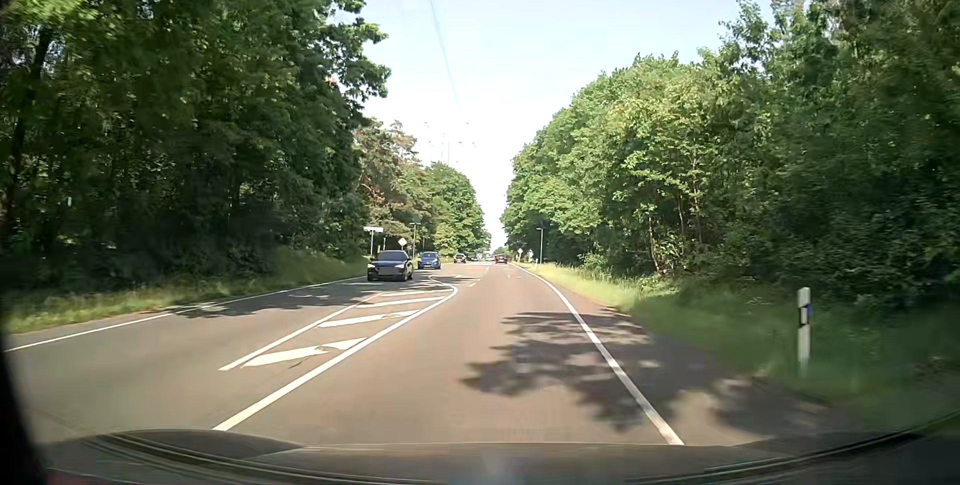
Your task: Follow the waypoints while adhering to traffic rules and regulations
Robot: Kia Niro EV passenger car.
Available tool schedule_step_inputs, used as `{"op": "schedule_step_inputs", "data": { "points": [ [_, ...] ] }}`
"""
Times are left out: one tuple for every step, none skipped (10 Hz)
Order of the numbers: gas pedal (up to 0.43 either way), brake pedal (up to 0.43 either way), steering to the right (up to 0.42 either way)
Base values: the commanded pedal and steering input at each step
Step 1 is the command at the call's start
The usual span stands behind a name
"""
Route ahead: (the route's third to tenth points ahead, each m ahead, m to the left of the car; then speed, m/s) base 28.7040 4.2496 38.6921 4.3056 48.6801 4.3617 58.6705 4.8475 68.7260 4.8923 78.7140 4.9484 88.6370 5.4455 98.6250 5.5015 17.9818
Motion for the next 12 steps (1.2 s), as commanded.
{"op": "schedule_step_inputs", "data": {
  "points": [
    [0.098,0.030,0.003],
    [0.098,0.030,0.003],
    [0.098,0.030,0.003],
    [0.087,0.030,0.002],
    [0.087,0.030,0.001],
    [0.079,0.030,0.000],
    [0.079,0.030,0.000],
    [0.079,0.030,0.000],
    [0.079,0.030,0.000],
    [0.079,0.030,0.000],
    [0.079,0.030,0.000],
    [0.079,0.030,0.000]
  ]
}}
